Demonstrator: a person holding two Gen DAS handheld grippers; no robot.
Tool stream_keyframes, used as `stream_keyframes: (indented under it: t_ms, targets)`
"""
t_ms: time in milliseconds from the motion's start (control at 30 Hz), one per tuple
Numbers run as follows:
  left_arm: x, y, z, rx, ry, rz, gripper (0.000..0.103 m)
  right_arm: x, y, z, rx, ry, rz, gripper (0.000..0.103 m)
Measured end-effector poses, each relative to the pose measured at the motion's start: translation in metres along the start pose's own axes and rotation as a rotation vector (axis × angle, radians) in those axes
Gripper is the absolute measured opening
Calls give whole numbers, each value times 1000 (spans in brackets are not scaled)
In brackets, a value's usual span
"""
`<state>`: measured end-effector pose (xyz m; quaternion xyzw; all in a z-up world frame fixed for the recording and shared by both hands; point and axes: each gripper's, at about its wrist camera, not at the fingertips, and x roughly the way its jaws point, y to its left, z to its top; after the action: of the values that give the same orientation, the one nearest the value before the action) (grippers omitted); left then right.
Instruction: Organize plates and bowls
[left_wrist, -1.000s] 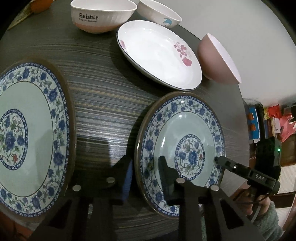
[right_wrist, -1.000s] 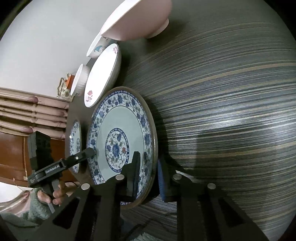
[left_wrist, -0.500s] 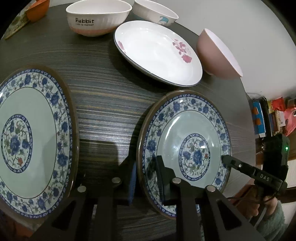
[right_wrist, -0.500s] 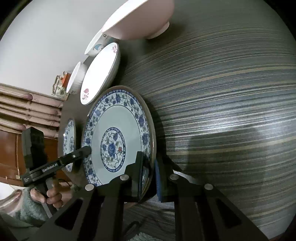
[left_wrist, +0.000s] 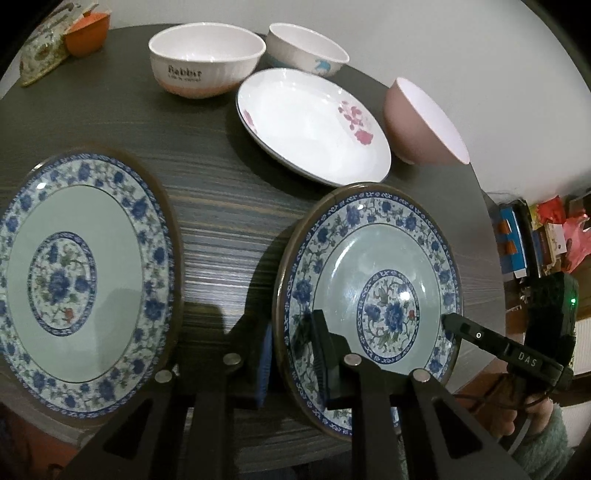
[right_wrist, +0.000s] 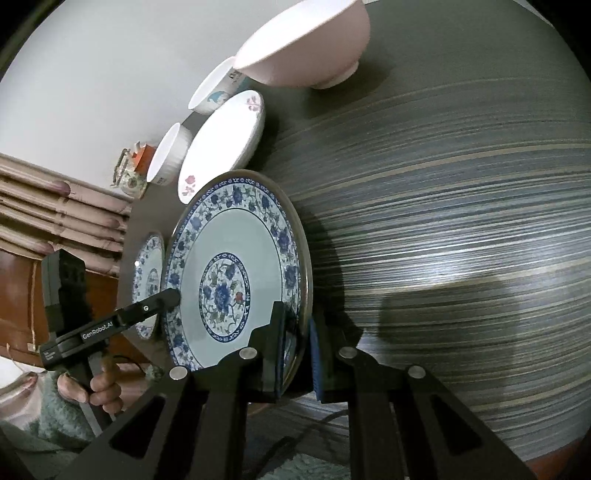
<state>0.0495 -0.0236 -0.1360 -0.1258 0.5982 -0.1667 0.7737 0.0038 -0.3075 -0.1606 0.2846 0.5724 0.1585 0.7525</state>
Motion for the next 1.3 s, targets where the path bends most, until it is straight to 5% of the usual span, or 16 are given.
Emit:
stream_keyframes:
  t_ms: [567,1300]
  targets:
    - [-68,56,1,-66,-116,53,20,17,76,4,-121,5,48,13]
    - [-120,178,3,-234,-207,138,20,104,192,11,-253,102,76,14]
